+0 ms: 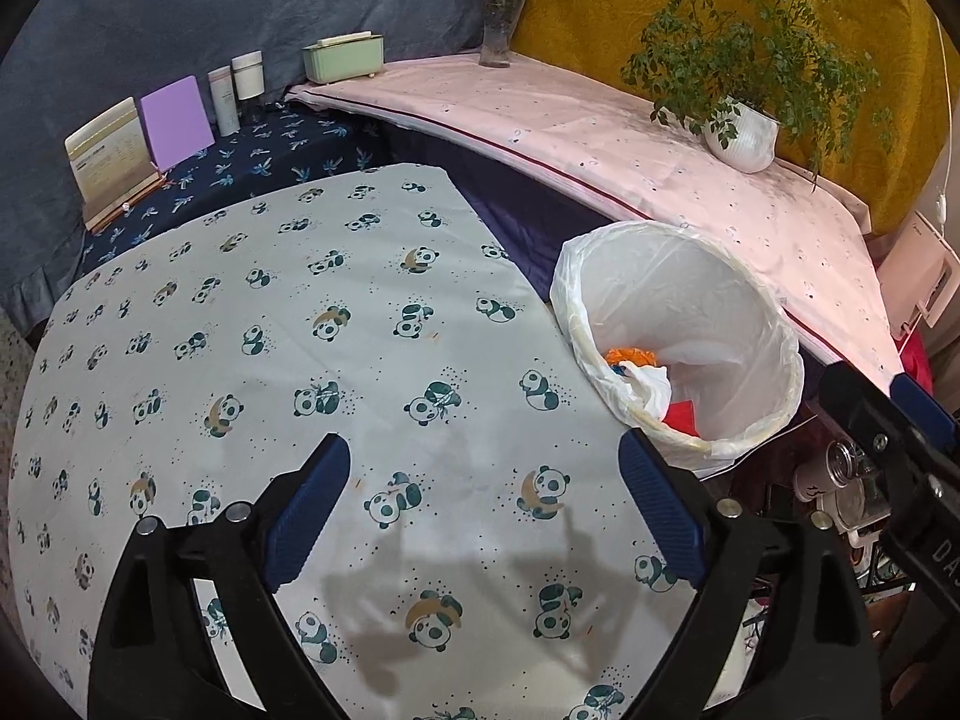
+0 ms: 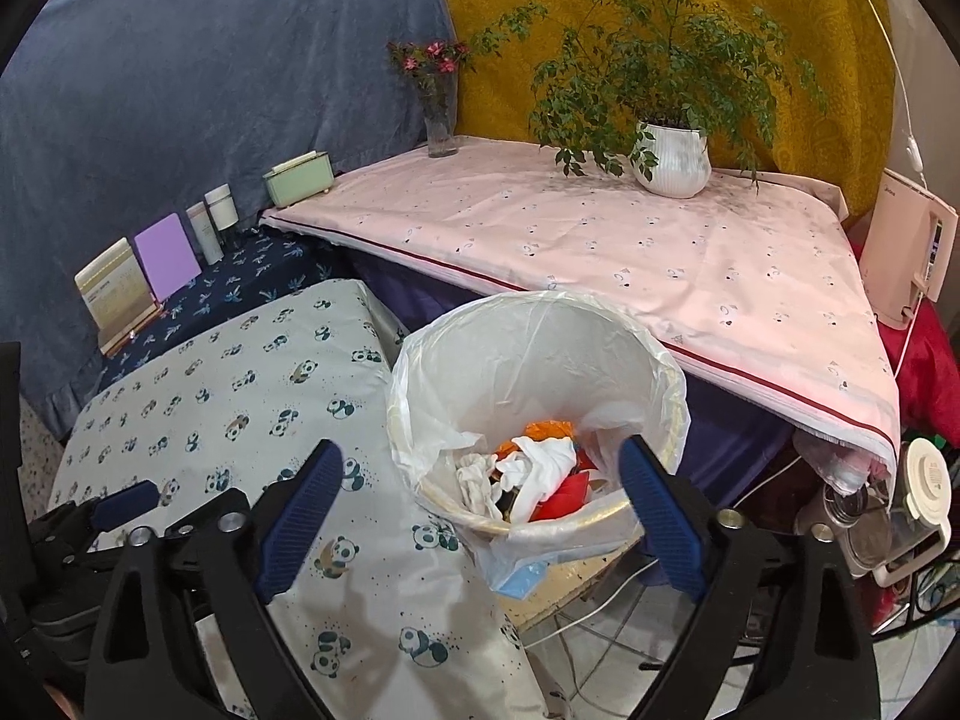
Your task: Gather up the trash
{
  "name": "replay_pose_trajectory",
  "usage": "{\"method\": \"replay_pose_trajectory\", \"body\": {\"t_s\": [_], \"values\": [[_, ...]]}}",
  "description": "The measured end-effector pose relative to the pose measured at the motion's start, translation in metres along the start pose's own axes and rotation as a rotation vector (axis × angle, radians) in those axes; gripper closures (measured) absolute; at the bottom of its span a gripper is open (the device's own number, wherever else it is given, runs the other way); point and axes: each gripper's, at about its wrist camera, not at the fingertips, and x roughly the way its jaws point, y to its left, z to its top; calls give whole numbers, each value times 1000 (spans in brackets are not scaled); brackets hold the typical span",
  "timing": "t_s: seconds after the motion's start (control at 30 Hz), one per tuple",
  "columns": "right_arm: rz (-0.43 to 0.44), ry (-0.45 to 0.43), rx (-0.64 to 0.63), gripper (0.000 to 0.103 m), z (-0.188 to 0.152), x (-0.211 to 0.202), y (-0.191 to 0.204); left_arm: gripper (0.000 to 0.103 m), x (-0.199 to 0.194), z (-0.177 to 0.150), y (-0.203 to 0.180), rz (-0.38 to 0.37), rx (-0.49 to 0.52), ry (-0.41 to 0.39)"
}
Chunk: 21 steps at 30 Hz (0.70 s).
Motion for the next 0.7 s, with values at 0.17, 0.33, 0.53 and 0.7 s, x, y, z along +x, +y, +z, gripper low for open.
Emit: {"method": "replay_pose_trajectory", "body": {"t_s": [0.17,0.33,0.53,0.7], "values": [[-9,11,-8,6,-7,-3,-2,14,-1,-5,0,9,3,5],[-20,25,-20,6,-14,-3,-6,13,-1,-9,-2,19,14,7],[-44,26,-29,6,-17,-4,-11,12,-1,-11,-4,25,23,9],[-64,32,-28,6,-17,-3,-16,11,0,-8,-8,30,23,7]]}}
